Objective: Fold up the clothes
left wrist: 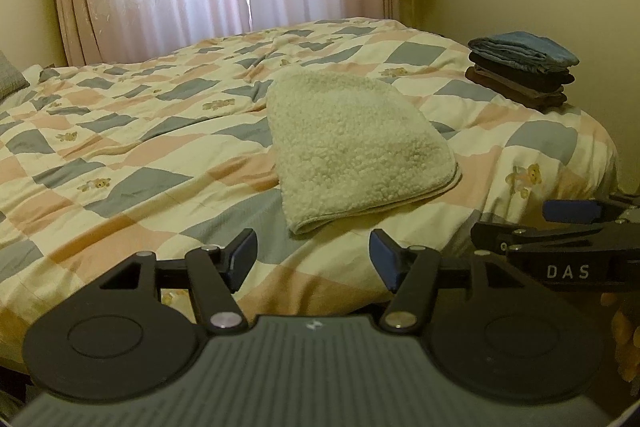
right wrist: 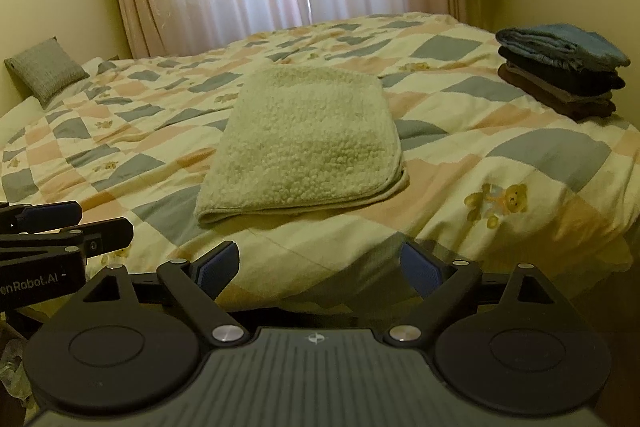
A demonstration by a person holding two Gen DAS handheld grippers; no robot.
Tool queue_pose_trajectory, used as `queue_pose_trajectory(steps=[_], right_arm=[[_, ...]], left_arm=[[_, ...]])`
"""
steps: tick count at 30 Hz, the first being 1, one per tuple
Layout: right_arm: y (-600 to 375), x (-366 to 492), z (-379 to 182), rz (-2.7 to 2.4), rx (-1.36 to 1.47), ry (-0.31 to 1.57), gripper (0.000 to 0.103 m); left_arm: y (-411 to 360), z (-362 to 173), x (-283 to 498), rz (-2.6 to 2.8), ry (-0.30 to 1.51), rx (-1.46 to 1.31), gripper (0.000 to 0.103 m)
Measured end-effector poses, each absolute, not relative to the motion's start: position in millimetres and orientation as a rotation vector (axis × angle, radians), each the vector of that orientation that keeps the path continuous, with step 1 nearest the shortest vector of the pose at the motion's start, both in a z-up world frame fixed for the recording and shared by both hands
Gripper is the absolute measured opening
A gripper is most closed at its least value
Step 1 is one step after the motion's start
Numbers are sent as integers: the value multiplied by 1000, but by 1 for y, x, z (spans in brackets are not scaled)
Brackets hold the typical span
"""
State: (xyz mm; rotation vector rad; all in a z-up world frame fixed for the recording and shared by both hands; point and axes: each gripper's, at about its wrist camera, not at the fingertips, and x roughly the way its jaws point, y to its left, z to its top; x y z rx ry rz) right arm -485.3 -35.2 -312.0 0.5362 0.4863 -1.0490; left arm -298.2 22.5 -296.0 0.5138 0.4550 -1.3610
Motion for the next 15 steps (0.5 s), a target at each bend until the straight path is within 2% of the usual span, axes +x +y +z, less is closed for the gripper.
queue_pose_trajectory(steps=[12,14,15], right_arm=[[-81,-502,-353,-1080,678,494,88],[-90,-506,-356,-1087,692,479,87],[-96,-508,-357,-1083,697,459,82]], left_arm=[[-17,-315,-269,-1319,528,558,58],[-28,-318,-263,-1315,542,566,58],[-35,-320,-260,-1318,547,570,58]])
